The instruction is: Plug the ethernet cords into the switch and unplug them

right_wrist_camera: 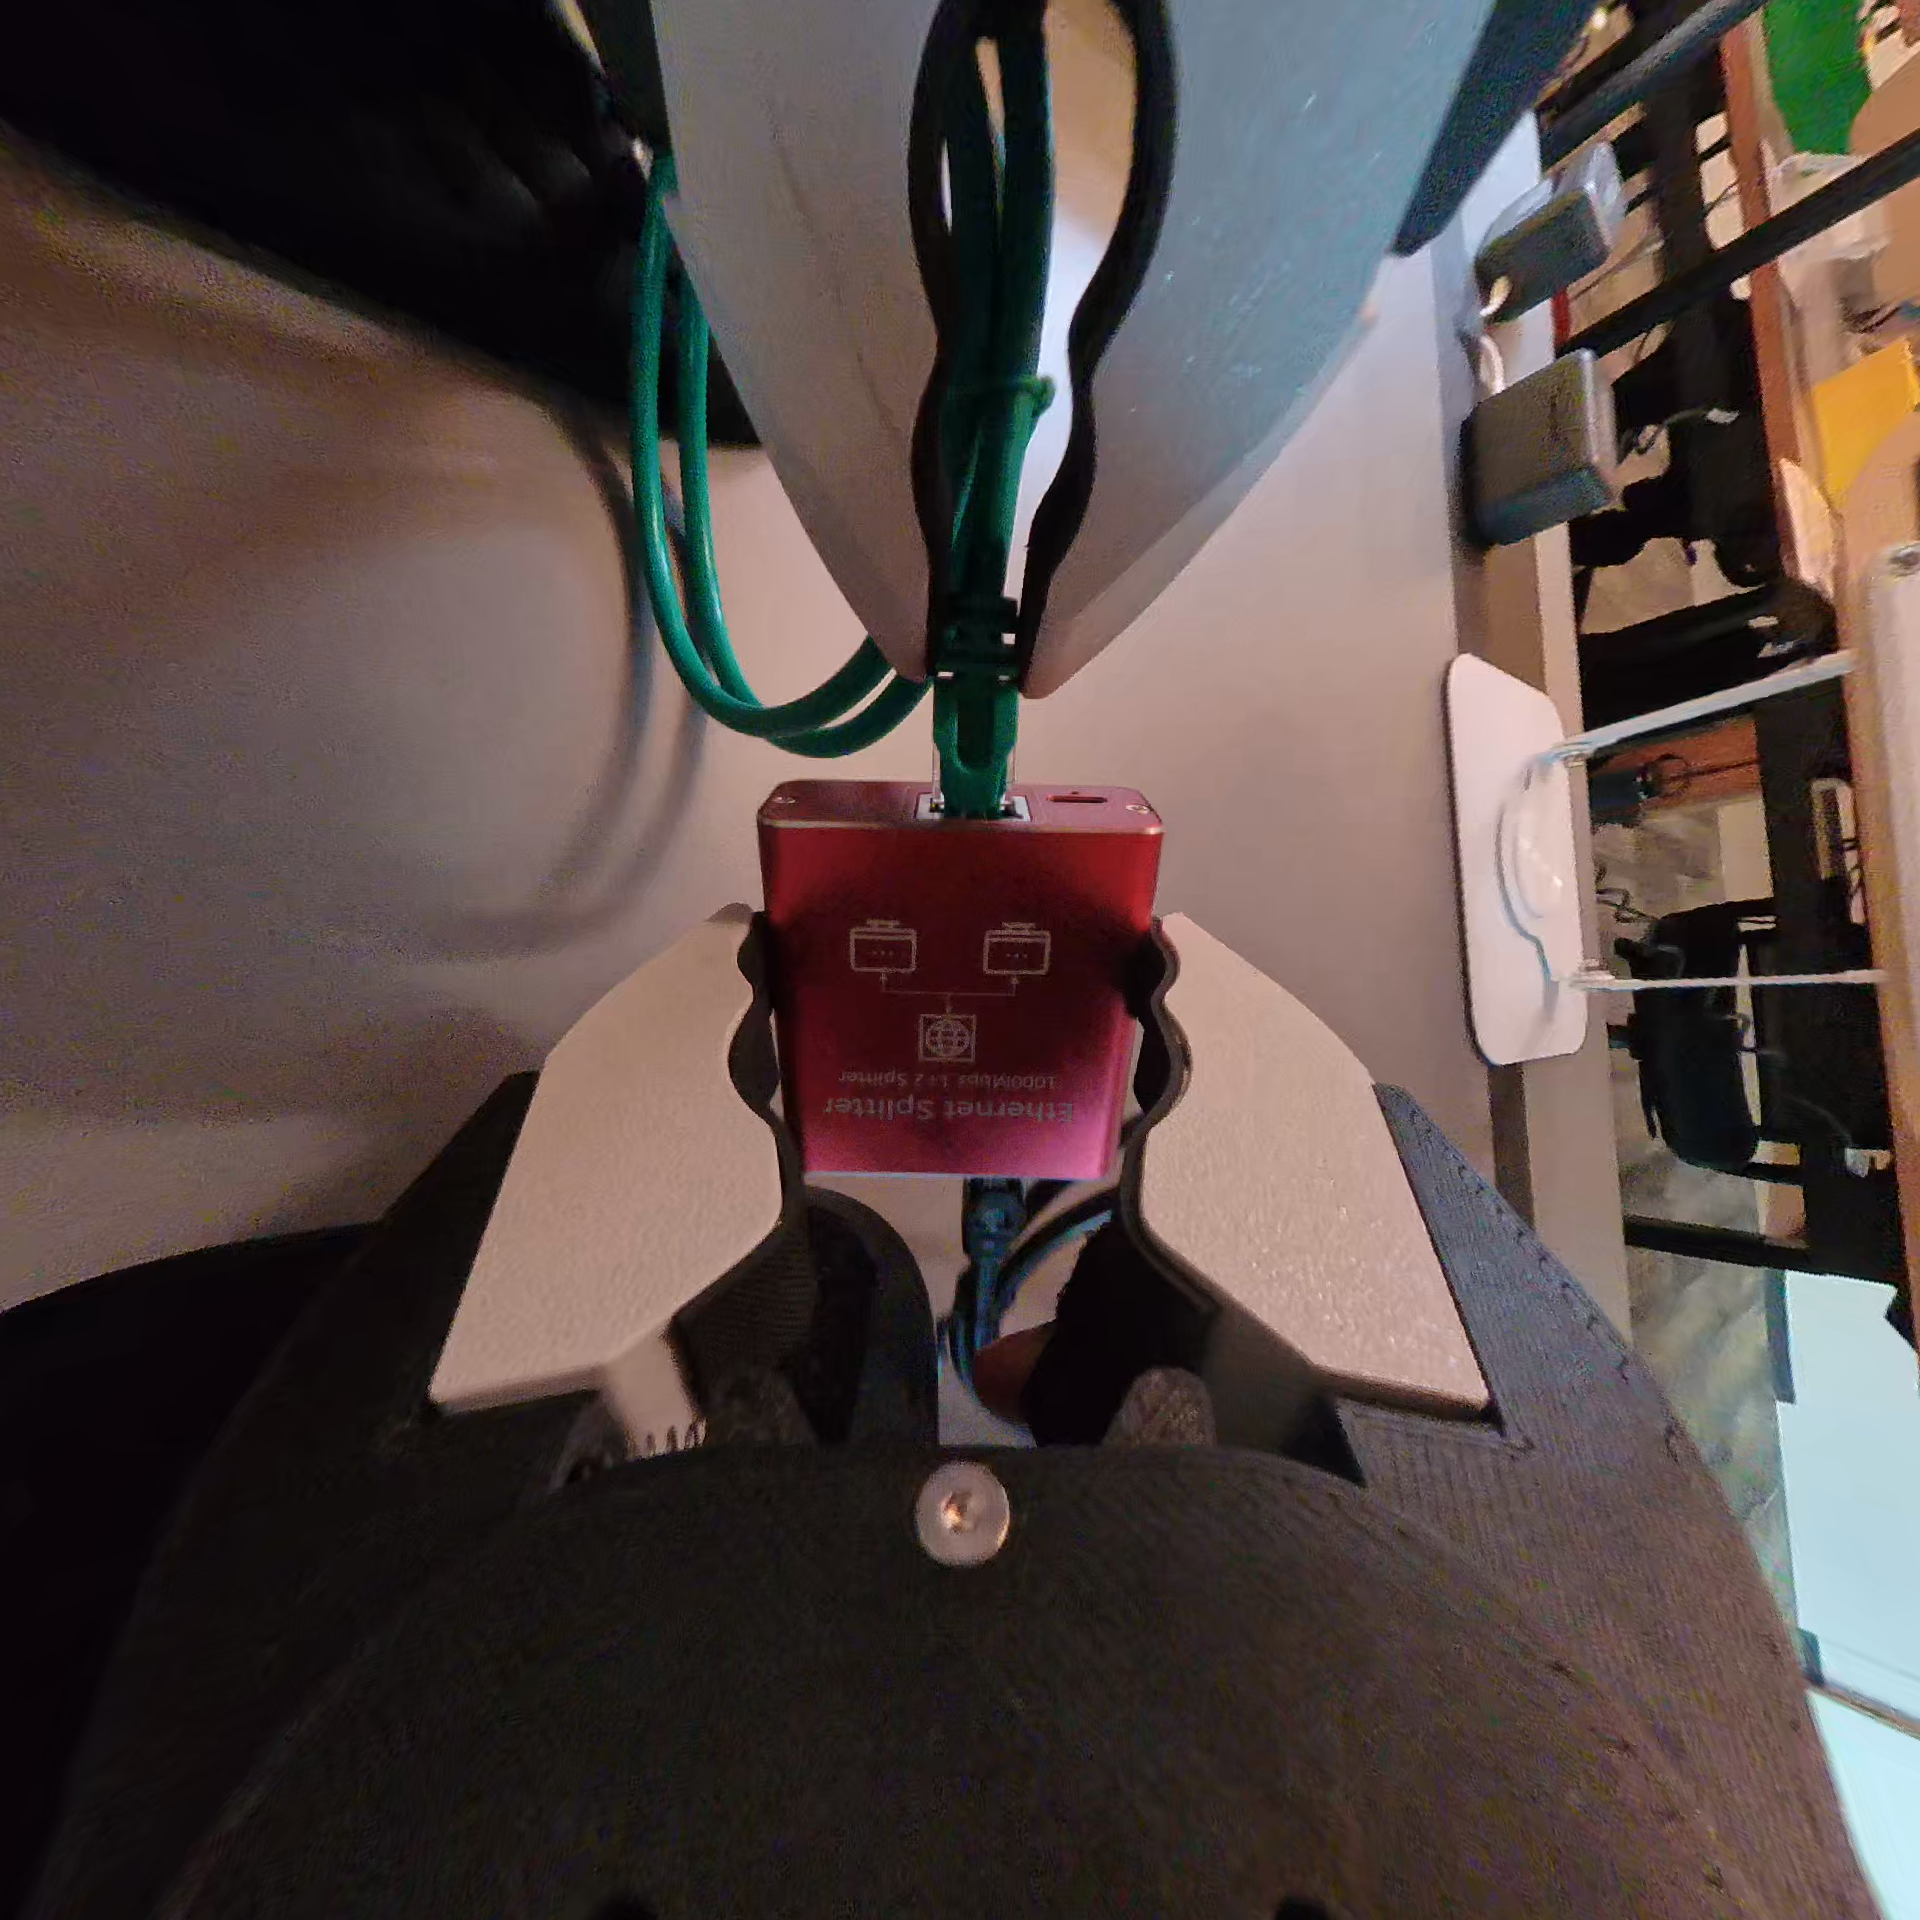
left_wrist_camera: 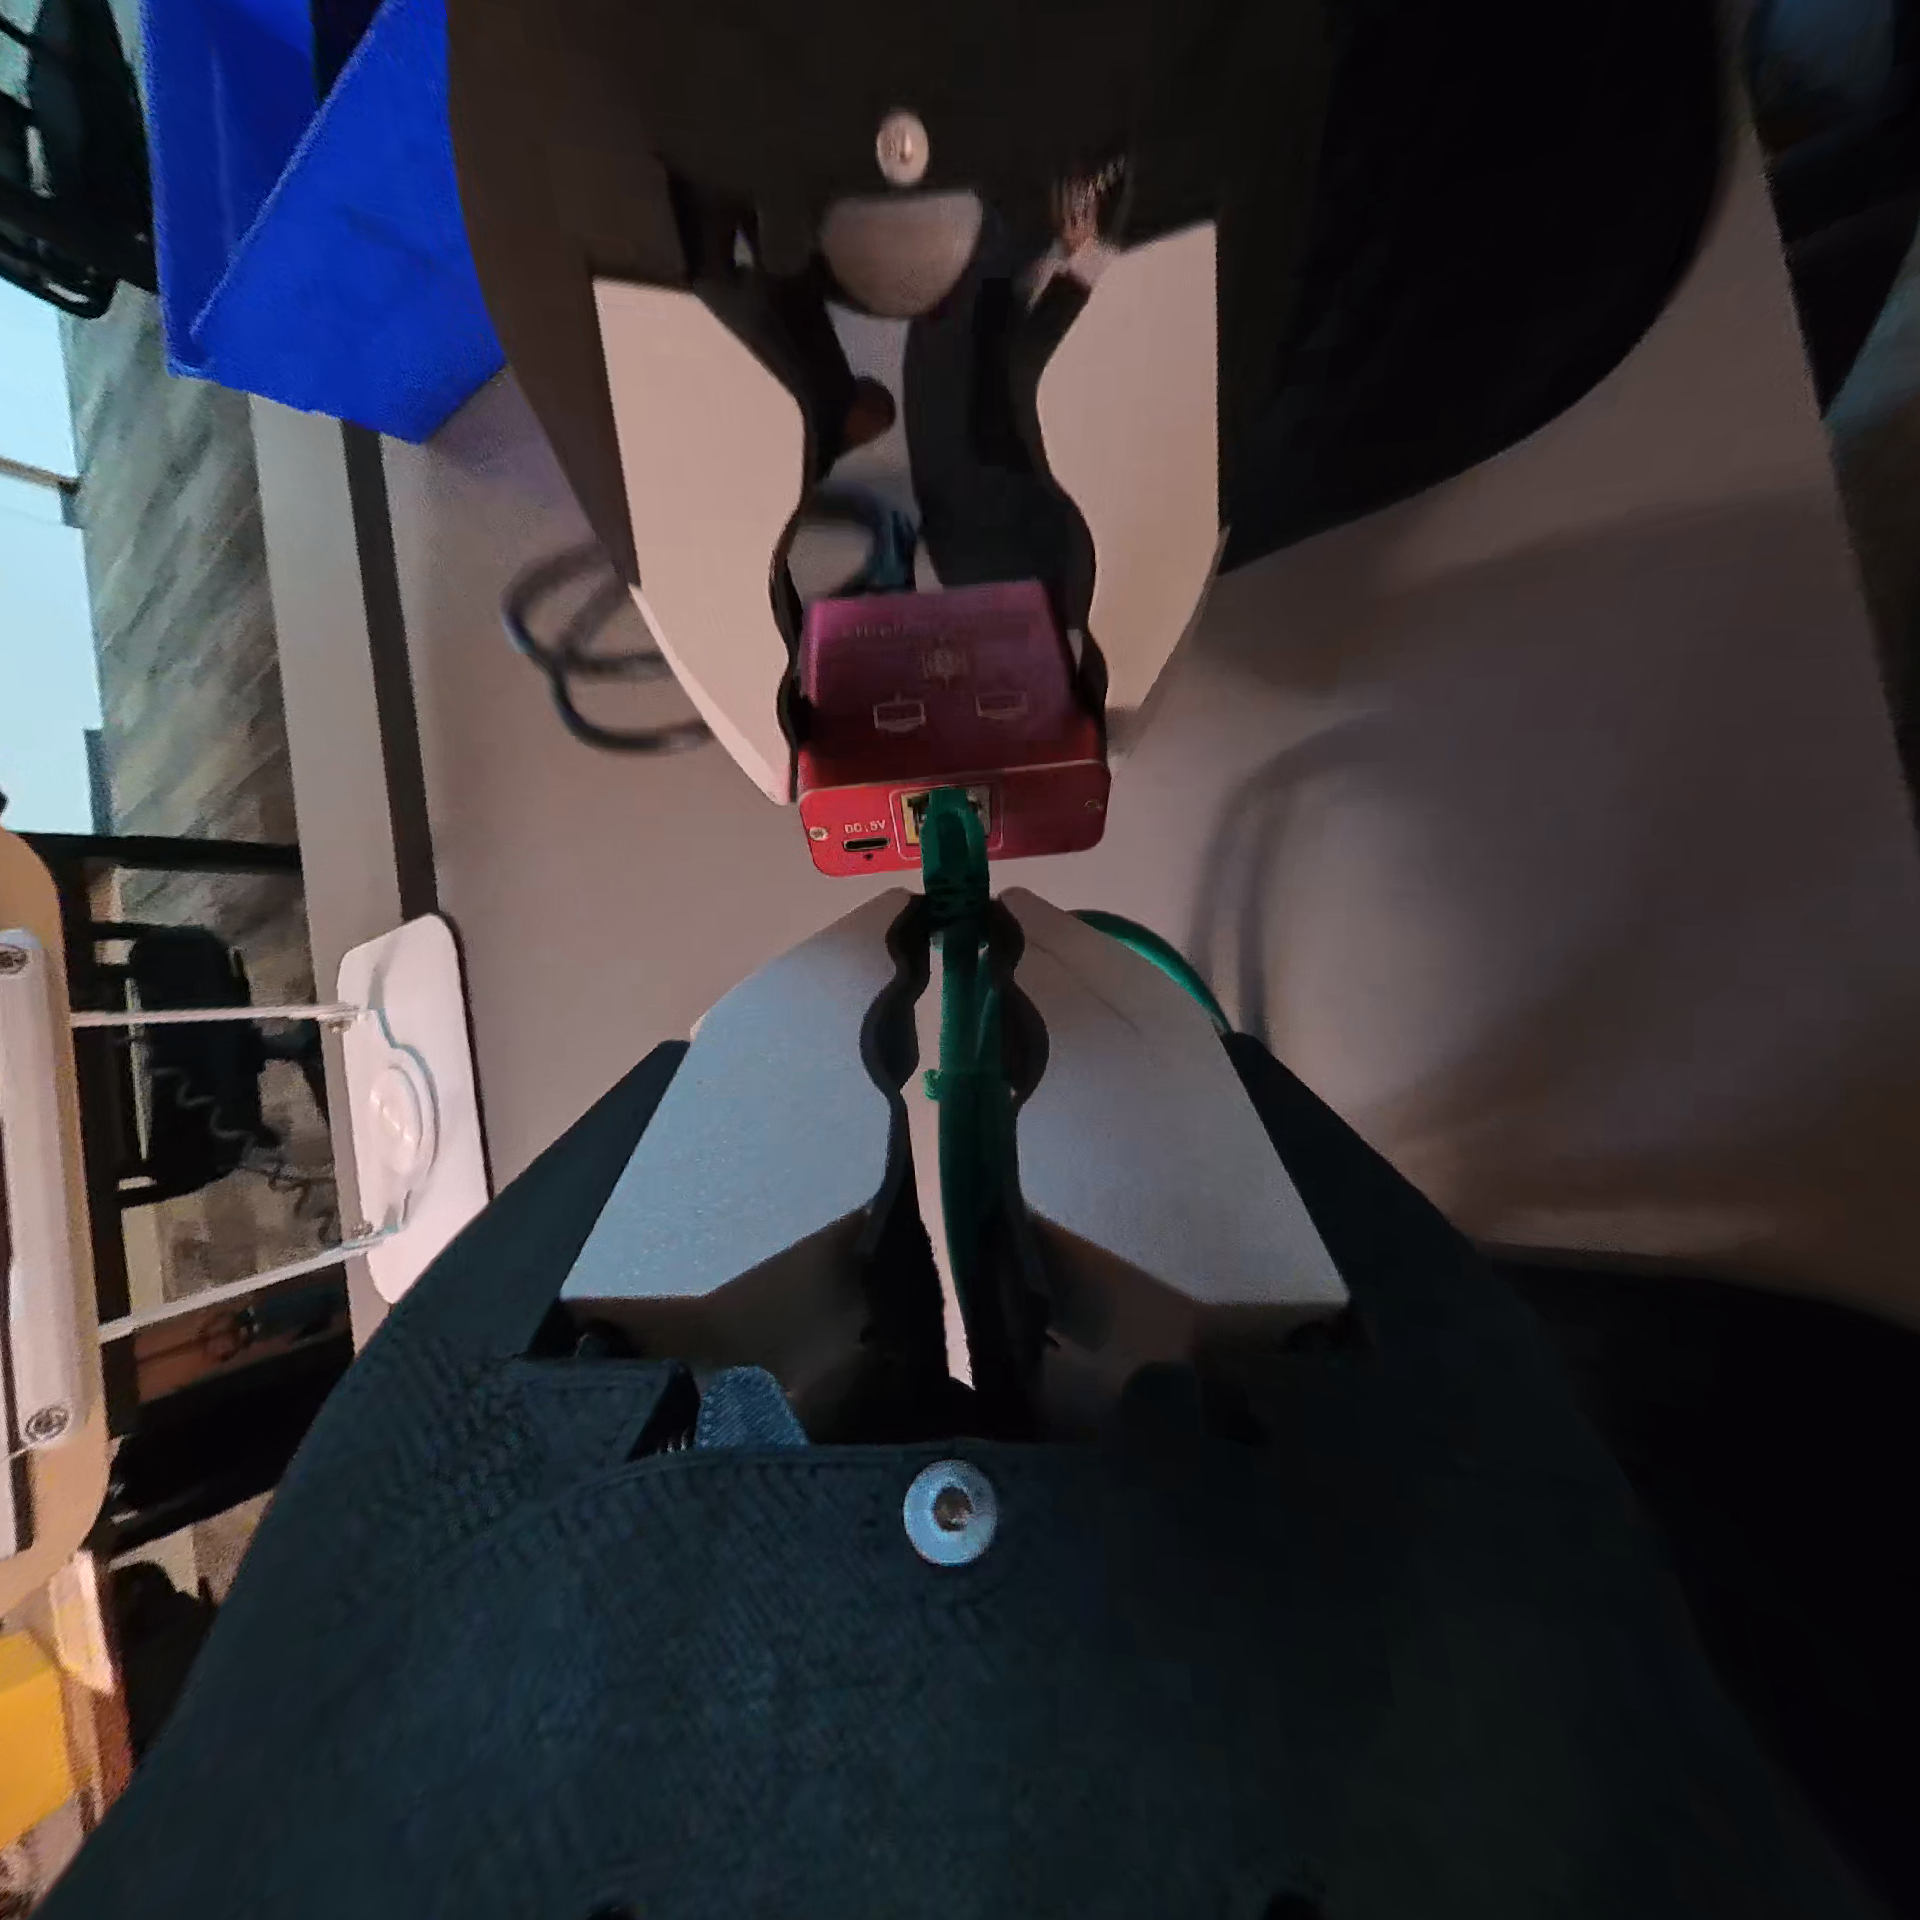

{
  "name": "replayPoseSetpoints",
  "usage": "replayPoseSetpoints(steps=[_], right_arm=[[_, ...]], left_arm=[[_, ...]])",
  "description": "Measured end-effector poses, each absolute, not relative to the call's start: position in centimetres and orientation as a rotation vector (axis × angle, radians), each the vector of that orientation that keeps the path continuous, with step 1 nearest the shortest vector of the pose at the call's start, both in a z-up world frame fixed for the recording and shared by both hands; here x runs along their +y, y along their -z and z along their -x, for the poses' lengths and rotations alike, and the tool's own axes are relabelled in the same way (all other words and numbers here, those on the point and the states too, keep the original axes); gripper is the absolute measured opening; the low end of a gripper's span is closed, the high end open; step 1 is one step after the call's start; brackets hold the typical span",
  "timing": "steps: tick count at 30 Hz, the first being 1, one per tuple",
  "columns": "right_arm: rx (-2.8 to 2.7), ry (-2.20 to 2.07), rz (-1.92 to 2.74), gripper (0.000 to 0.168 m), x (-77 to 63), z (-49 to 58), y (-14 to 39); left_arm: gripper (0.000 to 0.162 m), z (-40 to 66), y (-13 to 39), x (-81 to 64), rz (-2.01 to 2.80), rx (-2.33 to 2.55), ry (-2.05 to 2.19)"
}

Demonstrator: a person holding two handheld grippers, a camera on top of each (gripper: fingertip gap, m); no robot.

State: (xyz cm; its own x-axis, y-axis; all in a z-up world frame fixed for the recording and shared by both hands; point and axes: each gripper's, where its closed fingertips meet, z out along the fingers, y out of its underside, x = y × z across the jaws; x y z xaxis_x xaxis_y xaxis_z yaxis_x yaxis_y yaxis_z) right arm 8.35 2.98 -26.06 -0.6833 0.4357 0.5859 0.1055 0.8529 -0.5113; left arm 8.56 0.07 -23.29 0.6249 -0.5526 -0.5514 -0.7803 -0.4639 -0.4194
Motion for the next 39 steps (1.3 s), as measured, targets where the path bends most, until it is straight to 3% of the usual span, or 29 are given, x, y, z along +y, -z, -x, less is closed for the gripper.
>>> replayPoseSetpoints(steps=[4,8,11,19,24,32,35,39], right_arm=[[-2.22,-0.586,0.366,0.069,3.3,-7.5,25.6],[-2.106,-0.639,0.366,0.069,3.8,-6.5,23.4],[-2.039,-0.683,0.43,0.069,4.8,-5.9,22.3],[-1.833,-0.998,0.687,0.069,6.3,-4.5,18.8],[-1.51,-1.517,1.007,0.068,7.9,-3.4,15.4],[-0.971,-2.244,1.209,0.068,8.0,-3.1,13.2],[-0.786,-2.414,1.231,0.068,7.8,-2.9,12.8],[-0.613,-2.499,1.253,0.068,7.7,-2.8,12.6]], left_arm=[[0.011,-7.3,22.8,0.2,2.191,0.975,-0.487],[0.051,-5.8,18.8,-0.2,2.046,0.719,-0.423],[0.064,-3.5,15.0,-1.8,1.872,0.474,-0.395],[0.064,-0.2,11.0,-7.1,1.353,-0.02,-0.257],[0.047,2.5,9.4,-12.1,0.937,-0.302,-0.347],[0.059,-3.0,15.9,-2.1,1.261,-0.236,0.009],[0.057,-6.2,17.9,2.2,1.426,-0.053,-0.12],[0.048,-6.5,16.1,3.9,1.417,0.056,-0.334]])
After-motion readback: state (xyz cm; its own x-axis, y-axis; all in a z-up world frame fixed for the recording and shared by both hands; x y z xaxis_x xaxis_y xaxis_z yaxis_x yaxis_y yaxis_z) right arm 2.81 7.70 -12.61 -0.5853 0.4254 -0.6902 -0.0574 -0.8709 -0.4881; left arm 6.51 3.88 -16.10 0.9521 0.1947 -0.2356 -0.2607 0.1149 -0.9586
